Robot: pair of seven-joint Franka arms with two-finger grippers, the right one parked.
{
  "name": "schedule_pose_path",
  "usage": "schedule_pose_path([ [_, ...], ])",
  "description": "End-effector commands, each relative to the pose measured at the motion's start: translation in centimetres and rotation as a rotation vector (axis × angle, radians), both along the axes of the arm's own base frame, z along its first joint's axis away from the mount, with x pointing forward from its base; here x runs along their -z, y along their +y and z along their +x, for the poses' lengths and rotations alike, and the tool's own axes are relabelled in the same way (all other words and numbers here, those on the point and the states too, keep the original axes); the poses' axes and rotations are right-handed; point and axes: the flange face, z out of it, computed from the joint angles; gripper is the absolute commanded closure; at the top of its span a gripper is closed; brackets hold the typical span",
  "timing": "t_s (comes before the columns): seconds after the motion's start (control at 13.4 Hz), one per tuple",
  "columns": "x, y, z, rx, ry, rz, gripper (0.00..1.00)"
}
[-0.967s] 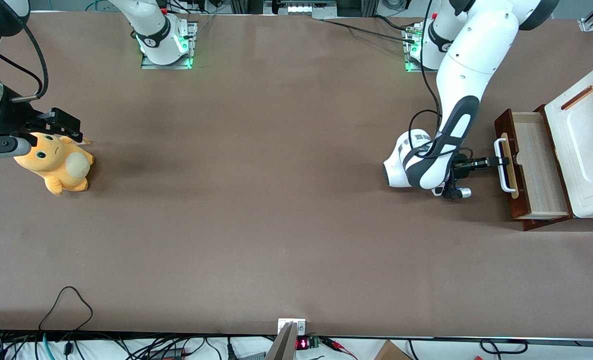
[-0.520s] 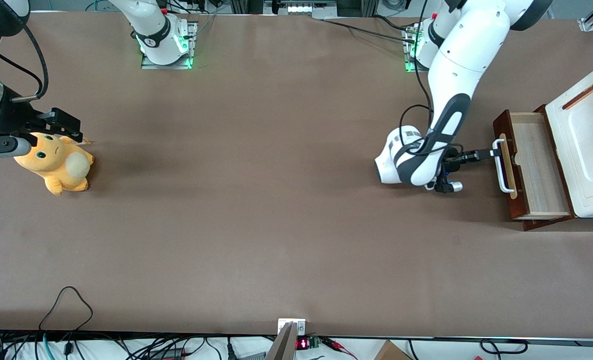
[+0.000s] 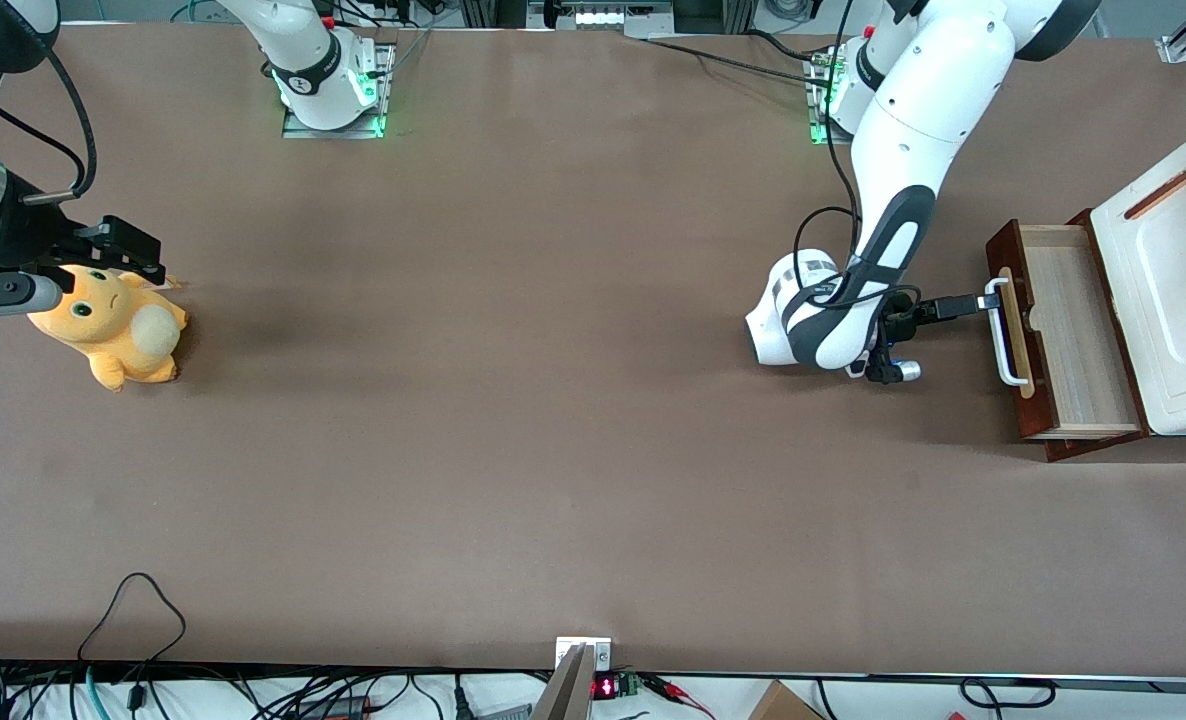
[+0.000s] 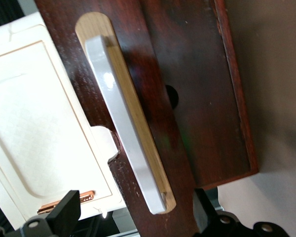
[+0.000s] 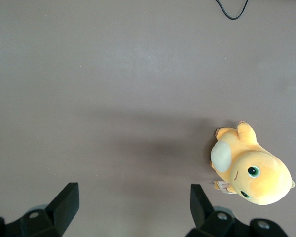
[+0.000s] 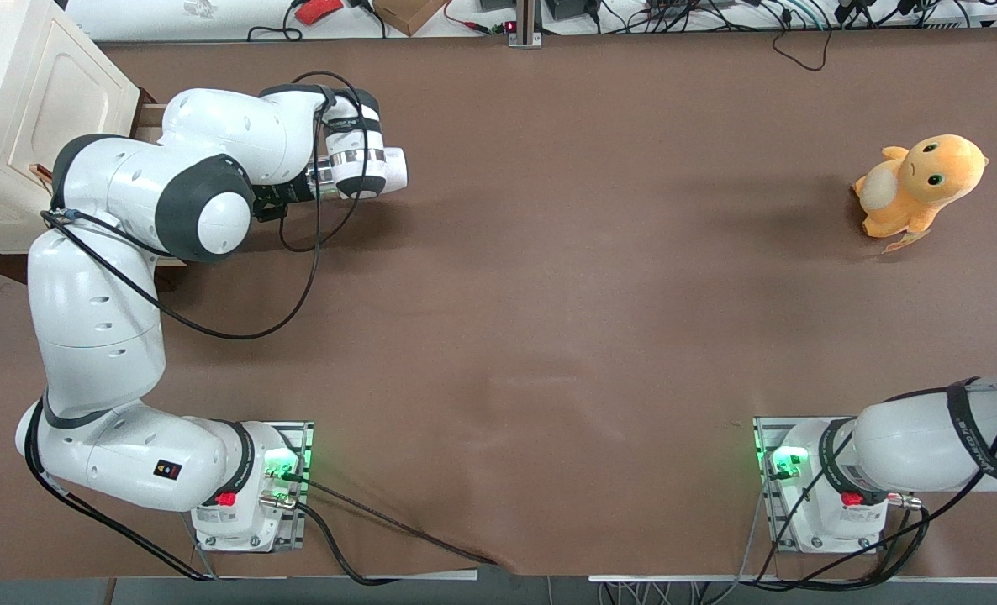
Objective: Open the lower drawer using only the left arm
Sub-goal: 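Open the left gripper and back it away from the handle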
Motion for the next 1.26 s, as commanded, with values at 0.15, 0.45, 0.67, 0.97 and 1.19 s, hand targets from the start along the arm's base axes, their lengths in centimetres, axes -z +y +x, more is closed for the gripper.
schedule_pose_path([
  [0.15, -5.0, 1.3, 5.2, -0.159, 0.125, -0.178, 0.00],
  [0.45, -12.6, 2.0, 9.1, -0.232, 0.115, -0.440, 0.00],
  [0.67, -19.0, 3.2, 11.2, -0.271, -0.011, -0.678, 0.00],
  [0.97, -28.9, 6.4, 11.6, -0.310, -0.165, -1.061, 0.00],
  [1.19, -35.8, 9.4, 11.3, -0.343, -0.304, -1.276, 0.00],
])
